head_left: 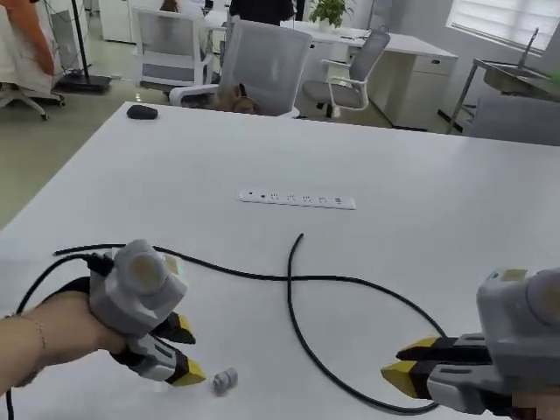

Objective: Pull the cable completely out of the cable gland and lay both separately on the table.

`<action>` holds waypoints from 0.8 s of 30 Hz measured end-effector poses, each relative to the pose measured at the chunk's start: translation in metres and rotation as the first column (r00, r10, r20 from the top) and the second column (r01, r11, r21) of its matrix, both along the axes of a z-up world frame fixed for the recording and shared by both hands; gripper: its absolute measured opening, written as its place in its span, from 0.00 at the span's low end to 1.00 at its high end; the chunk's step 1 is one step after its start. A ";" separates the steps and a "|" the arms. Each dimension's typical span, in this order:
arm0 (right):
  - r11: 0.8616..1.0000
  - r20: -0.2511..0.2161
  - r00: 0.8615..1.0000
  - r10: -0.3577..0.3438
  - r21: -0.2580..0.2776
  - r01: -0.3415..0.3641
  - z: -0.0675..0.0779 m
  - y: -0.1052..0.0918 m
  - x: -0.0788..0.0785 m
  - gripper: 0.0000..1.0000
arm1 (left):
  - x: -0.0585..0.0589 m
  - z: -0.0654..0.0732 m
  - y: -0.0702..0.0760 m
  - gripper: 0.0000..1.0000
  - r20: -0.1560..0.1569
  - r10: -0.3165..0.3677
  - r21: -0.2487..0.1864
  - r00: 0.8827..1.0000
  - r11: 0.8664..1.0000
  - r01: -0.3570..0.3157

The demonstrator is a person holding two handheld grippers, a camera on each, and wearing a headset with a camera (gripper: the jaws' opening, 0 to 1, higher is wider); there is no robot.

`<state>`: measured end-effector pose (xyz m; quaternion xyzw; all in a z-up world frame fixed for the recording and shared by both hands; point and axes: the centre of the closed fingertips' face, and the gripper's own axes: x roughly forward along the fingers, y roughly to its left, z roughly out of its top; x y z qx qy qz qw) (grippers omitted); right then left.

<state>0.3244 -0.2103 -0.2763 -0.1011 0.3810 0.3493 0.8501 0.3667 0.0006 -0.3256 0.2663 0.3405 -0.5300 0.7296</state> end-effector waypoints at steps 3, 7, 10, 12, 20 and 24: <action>1.000 -0.034 0.999 0.013 -0.010 -0.014 -0.007 -0.002 -0.007 0.21 | -0.031 0.027 0.001 0.38 -0.114 0.053 -0.103 0.992 0.993 -0.064; 1.000 -0.098 0.995 0.030 0.010 -0.029 -0.009 0.002 -0.022 0.24 | -0.054 0.047 0.018 0.37 -0.139 0.070 -0.131 0.988 0.988 -0.088; 0.999 -0.111 0.993 0.050 0.021 -0.048 -0.006 0.008 -0.030 0.26 | -0.059 0.048 0.037 0.45 -0.159 0.173 -0.097 0.972 0.977 -0.189; 0.998 -0.123 0.991 0.057 0.020 -0.055 -0.007 0.011 -0.033 0.27 | -0.068 0.047 0.048 0.46 -0.180 0.196 -0.077 0.964 0.974 -0.213; 0.998 -0.150 0.988 0.049 0.047 -0.042 -0.009 0.016 -0.040 0.29 | -0.051 0.055 0.078 0.43 -0.169 0.505 -0.193 0.846 0.825 -0.531; 0.998 -0.171 0.985 0.014 0.057 -0.004 -0.017 0.015 -0.041 0.29 | -0.048 0.061 0.079 0.42 -0.195 0.554 -0.292 0.809 0.755 -0.587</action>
